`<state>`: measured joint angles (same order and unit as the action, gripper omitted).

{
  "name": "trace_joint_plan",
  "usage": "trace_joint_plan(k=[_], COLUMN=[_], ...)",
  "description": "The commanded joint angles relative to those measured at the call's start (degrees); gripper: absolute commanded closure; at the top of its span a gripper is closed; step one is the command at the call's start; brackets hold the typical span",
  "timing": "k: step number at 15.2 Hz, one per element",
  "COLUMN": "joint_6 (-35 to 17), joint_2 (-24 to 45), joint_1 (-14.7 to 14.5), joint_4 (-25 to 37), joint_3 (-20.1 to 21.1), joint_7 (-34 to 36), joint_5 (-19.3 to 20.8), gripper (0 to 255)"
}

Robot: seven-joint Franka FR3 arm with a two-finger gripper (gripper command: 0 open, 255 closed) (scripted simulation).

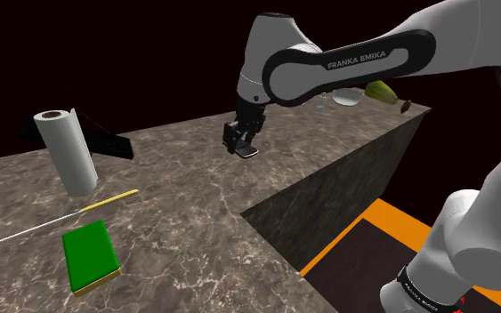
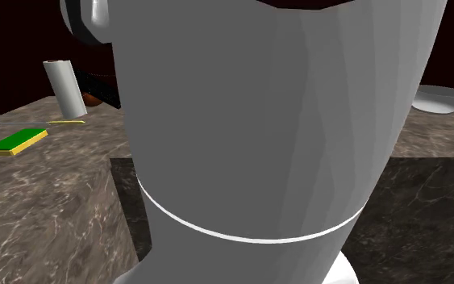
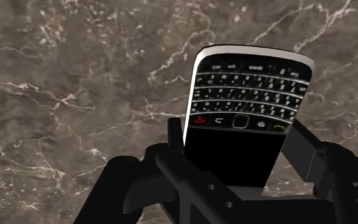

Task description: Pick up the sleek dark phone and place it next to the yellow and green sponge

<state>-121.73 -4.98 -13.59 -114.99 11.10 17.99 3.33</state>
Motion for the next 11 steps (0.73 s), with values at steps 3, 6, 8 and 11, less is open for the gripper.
trace_joint_plan(k=[3,6,8,11], joint_6=[0.73,1.42,1.99,3.02], joint_2=[0.98,2.07,3.09,5.09], joint_1=[-2.34,-4.21,-5.47,-7.46], joint_4=[1.30,2.67,3.92,6.32], joint_3=[3.01,5.29,6.81,8.98], joint_7=[5.96,10.52,13.59,18.23], joint_5=[1.18,2.25,3.09,4.58], gripper=[255,255,255,255])
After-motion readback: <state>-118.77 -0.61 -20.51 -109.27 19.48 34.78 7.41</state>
